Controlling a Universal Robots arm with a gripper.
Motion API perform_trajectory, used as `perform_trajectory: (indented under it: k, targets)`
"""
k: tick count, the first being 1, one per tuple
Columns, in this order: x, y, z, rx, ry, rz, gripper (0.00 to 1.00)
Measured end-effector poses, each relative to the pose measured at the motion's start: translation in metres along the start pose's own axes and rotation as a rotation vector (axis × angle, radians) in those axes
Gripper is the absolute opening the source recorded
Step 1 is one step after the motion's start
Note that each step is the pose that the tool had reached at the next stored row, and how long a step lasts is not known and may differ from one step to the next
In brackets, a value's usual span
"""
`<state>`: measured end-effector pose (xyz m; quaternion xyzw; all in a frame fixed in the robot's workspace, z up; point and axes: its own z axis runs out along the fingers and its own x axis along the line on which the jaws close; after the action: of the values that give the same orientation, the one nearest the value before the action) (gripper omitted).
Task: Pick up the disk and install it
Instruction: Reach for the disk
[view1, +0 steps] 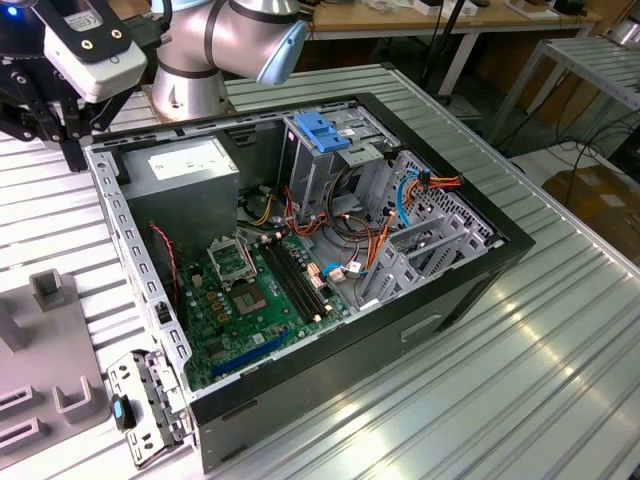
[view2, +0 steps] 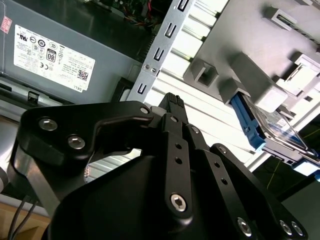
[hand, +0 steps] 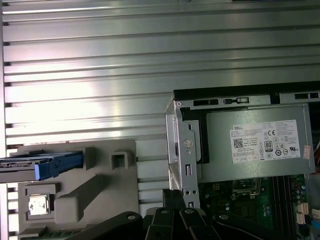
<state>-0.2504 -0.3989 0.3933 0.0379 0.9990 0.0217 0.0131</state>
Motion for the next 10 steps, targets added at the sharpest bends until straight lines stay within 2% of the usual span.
perform_trajectory:
  k: [10]
  targets:
    - [0.0048,-0.0004,-0.0001,0.0,0.0,0.0,0.11]
